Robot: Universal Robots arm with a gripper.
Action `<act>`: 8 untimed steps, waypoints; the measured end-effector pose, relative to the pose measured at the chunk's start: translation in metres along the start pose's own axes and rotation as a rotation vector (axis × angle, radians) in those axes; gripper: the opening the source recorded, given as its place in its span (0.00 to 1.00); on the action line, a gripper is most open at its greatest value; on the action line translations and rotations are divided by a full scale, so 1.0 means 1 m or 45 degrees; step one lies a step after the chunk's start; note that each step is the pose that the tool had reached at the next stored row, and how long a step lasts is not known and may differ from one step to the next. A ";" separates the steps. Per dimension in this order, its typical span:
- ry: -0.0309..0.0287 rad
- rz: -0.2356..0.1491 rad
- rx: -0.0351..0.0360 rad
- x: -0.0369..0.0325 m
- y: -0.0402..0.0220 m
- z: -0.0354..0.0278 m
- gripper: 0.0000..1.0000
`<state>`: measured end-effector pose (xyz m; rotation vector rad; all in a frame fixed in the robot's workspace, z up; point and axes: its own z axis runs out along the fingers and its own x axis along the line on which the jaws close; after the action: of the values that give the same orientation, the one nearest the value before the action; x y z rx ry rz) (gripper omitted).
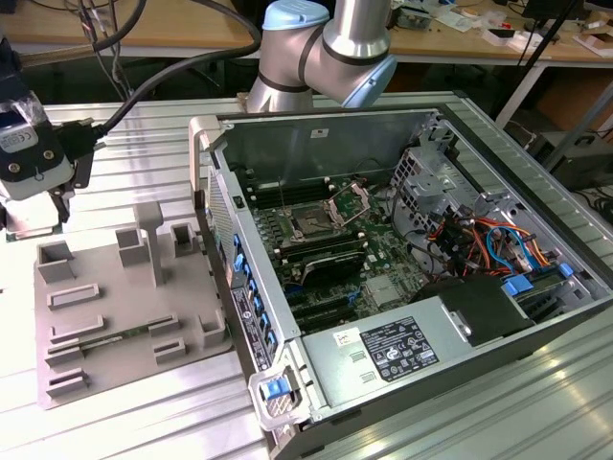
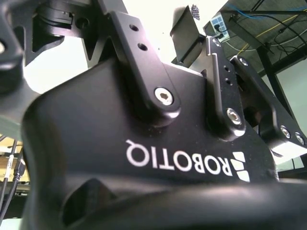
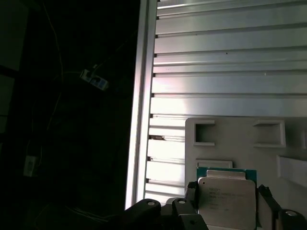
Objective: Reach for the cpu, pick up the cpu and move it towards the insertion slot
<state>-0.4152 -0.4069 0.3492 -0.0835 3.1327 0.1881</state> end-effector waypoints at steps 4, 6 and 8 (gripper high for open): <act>-0.0001 0.000 -0.0035 0.0000 0.0001 -0.0006 0.55; -0.0002 0.000 -0.0060 0.0000 0.0001 -0.0009 0.55; -0.0002 0.000 -0.0074 0.0000 0.0001 -0.0012 0.55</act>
<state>-0.4151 -0.4069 0.3504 -0.0835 3.1321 0.1973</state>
